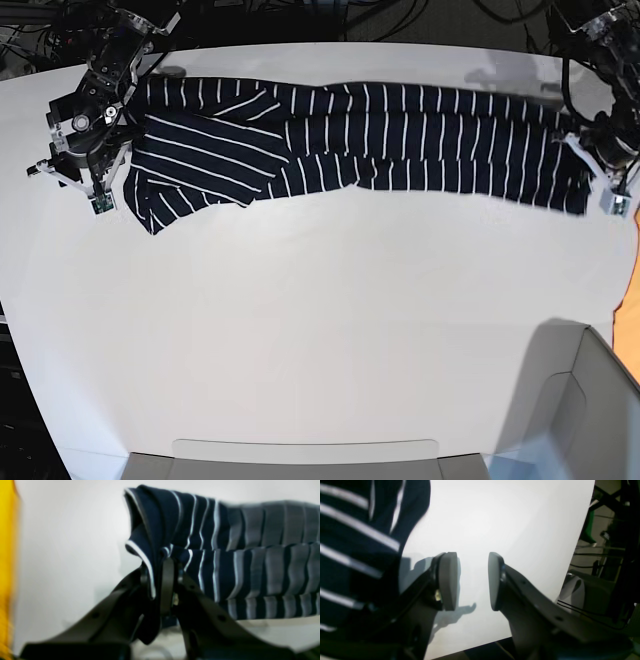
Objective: Fold the T-shirt properly
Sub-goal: 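Move the left gripper to the strip's middle and grasp it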
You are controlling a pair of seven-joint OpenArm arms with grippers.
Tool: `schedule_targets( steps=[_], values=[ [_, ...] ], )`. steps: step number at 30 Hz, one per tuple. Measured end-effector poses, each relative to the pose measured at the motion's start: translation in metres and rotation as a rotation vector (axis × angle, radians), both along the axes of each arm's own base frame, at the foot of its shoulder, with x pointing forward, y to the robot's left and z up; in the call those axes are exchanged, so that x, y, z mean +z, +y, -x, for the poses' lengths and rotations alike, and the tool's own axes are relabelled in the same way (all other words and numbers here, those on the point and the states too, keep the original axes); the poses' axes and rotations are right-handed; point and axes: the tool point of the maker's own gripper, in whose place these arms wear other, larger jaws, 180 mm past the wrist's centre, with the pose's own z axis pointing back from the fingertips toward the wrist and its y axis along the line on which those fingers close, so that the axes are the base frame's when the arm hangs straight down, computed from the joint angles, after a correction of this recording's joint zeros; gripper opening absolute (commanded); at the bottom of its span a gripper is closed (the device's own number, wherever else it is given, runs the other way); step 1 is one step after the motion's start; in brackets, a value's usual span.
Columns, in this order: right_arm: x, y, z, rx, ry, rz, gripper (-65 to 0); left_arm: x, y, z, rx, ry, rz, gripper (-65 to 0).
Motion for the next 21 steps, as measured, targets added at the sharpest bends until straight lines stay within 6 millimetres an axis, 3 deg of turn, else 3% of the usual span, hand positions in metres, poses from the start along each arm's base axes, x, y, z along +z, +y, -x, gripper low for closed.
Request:
schedule_targets(
  steps=[4, 7, 12, 14, 17, 21],
  values=[
    [-0.001, 0.005, -0.001, 0.004, -0.004, -0.013, -43.9, -0.009, -0.033, 0.026, -0.034, 0.028, 0.019, -65.0],
    [-0.001, 0.005, -0.002, 0.005, -0.006, -0.014, -43.9, -0.028, -0.073, 0.045, -0.123, 0.115, 0.058, -65.0],
    [-0.003, 0.012, -0.004, 0.031, 0.008, -0.009, -43.9, -0.037, -0.137, 0.03, -0.226, 0.08, 0.189, -65.0],
    [-0.002, 0.021, -0.011, 0.056, -0.02, -0.033, -43.9, -0.035, -0.157, 0.019, -0.251, 0.057, 0.224, -65.0],
    [-0.003, 0.017, -0.006, 0.044, 0.002, -0.015, -43.9, -0.028, -0.185, 0.001, -0.304, 0.006, 0.271, -65.0],
    [-0.004, 0.014, -0.003, 0.036, 0.008, -0.012, -43.9, -0.03, -0.245, 0.001, -0.32, 0.044, 0.402, -65.0]
  ],
)
